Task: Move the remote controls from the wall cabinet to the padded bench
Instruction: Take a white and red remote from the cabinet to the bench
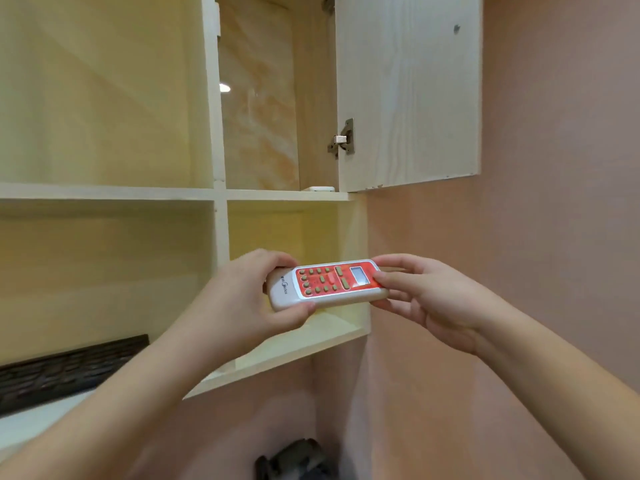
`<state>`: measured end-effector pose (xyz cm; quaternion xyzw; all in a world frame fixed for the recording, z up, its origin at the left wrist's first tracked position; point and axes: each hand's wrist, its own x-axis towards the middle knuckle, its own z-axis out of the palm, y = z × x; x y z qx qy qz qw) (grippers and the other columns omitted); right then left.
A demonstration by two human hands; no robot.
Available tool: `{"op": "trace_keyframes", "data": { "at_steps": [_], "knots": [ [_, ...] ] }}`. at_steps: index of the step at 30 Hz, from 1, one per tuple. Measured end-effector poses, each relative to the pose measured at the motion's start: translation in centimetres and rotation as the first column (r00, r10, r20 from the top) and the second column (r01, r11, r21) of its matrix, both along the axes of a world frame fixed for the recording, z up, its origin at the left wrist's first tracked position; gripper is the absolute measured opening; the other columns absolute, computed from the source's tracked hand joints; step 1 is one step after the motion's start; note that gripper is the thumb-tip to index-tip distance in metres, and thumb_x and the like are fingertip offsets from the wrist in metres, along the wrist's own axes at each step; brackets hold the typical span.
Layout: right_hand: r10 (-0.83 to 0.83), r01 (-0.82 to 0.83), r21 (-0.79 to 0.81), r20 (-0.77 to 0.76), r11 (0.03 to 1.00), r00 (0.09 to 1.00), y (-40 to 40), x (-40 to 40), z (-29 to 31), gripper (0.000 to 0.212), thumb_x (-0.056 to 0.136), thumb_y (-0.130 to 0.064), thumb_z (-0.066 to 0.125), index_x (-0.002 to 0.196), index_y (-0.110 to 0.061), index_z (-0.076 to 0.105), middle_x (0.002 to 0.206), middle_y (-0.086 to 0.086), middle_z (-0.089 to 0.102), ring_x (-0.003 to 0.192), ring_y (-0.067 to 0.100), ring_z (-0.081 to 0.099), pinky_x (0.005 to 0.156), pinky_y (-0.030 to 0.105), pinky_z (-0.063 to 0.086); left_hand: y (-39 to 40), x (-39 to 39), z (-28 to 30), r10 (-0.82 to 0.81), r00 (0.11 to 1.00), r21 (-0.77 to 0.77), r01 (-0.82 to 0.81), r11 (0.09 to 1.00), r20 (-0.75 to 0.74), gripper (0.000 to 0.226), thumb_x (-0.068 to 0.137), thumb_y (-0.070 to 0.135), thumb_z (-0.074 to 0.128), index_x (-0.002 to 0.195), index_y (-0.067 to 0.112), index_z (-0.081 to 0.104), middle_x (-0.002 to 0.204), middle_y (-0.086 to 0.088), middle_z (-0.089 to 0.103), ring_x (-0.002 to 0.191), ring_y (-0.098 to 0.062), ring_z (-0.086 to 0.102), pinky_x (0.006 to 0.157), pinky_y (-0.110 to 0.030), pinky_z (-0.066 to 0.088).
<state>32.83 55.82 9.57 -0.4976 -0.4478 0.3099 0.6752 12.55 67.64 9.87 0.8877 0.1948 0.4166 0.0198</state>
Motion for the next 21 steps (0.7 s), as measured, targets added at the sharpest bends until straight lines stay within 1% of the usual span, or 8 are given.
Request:
{"op": "trace_keyframes", "data": {
  "at_steps": [2, 4, 5, 9, 12, 14, 17, 21],
  "knots": [
    [-0.011, 0.010, -0.029, -0.035, 1.000, 0.999, -2.0, 0.9, -1.3, 0.025, 0.092, -0.008, 0.058, 0.117, -0.001, 0.059, 0.110, 0.019, 0.070, 0.100, 0.023, 0.069, 0.080, 0.028, 0.059, -1.0, 1.1, -1.4, -0.075, 0.997, -0.050, 0.074, 0.996, -0.016, 0.038, 0.069, 0.050, 0.075, 0.100, 0.046, 0.053, 0.098, 0.021, 0.061, 0.097, 0.006, 0.053, 0.083, -0.011, 0.044],
    [-0.017, 0.014, -0.048, -0.062, 0.999, 0.998, -4.2, 1.9, -2.6, 0.026, 0.092, -0.009, 0.058, 0.116, -0.001, 0.059, 0.107, 0.018, 0.071, 0.099, 0.022, 0.070, 0.079, 0.028, 0.059, -2.1, 2.3, -2.5, -0.145, 0.989, -0.079, 0.143, 0.987, -0.019, 0.036, 0.064, 0.057, 0.070, 0.093, 0.050, 0.051, 0.096, 0.023, 0.062, 0.098, 0.010, 0.052, 0.082, -0.007, 0.043],
    [-0.024, 0.020, -0.055, -0.073, 0.998, 0.997, -5.4, 2.3, -3.2, 0.026, 0.091, -0.010, 0.059, 0.116, -0.001, 0.059, 0.107, 0.018, 0.072, 0.100, 0.022, 0.070, 0.080, 0.028, 0.059, -2.6, 3.0, -3.1, -0.176, 0.984, -0.092, 0.174, 0.981, -0.019, 0.037, 0.062, 0.059, 0.067, 0.094, 0.049, 0.053, 0.096, 0.023, 0.063, 0.098, 0.010, 0.053, 0.079, -0.005, 0.043],
    [-0.070, 0.061, -0.074, -0.115, 0.995, 0.991, -10.6, 4.1, -5.7, 0.026, 0.091, -0.011, 0.060, 0.116, -0.005, 0.060, 0.111, 0.018, 0.070, 0.106, 0.026, 0.067, 0.083, 0.031, 0.058, -5.3, 5.8, -5.2, -0.278, 0.959, -0.116, 0.271, 0.956, -0.056, 0.042, 0.069, 0.045, 0.078, 0.106, 0.036, 0.061, 0.100, 0.022, 0.064, 0.100, 0.007, 0.055, 0.078, -0.003, 0.041],
    [-0.127, 0.113, -0.101, -0.143, 0.988, 0.982, -15.0, 5.3, -7.7, 0.025, 0.090, -0.011, 0.060, 0.114, -0.008, 0.061, 0.111, 0.016, 0.071, 0.104, 0.024, 0.068, 0.084, 0.033, 0.058, -7.9, 8.2, -6.9, -0.364, 0.923, -0.134, 0.348, 0.928, -0.124, 0.048, 0.065, 0.057, 0.070, 0.106, 0.036, 0.061, 0.100, 0.023, 0.064, 0.098, 0.006, 0.057, 0.079, -0.008, 0.043],
    [-0.171, 0.152, -0.117, -0.172, 0.981, 0.970, -18.2, 6.2, -9.2, 0.024, 0.090, -0.011, 0.060, 0.114, -0.007, 0.061, 0.108, 0.015, 0.072, 0.099, 0.022, 0.070, 0.082, 0.032, 0.058, -10.0, 10.1, -8.3, -0.417, 0.896, -0.175, 0.391, 0.904, -0.152, 0.049, 0.064, 0.056, 0.071, 0.107, 0.035, 0.061, 0.102, 0.021, 0.063, 0.099, 0.006, 0.057, 0.080, -0.005, 0.041],
    [-0.242, 0.213, -0.147, -0.225, 0.966, 0.944, -23.5, 7.6, -11.6, 0.026, 0.090, -0.011, 0.060, 0.116, -0.006, 0.060, 0.105, 0.014, 0.072, 0.093, 0.020, 0.070, 0.079, 0.029, 0.059, -13.9, 13.1, -10.4, -0.504, 0.848, -0.232, 0.463, 0.856, -0.167, 0.050, 0.063, 0.058, 0.069, 0.107, 0.034, 0.062, 0.104, 0.019, 0.062, 0.101, 0.001, 0.059, 0.085, -0.011, 0.046],
    [-0.334, 0.292, -0.196, -0.236, 0.936, 0.912, -31.4, 9.1, -14.4, 0.034, 0.087, -0.005, 0.062, 0.120, -0.005, 0.059, 0.115, 0.017, 0.068, 0.098, 0.020, 0.069, 0.081, 0.026, 0.058, -19.7, 17.2, -13.0, -0.604, 0.775, -0.298, 0.541, 0.786, -0.185, 0.052, 0.065, 0.059, 0.067, 0.109, 0.032, 0.063, 0.104, 0.018, 0.062, 0.101, -0.002, 0.060, 0.087, -0.018, 0.048]
  ]
}}
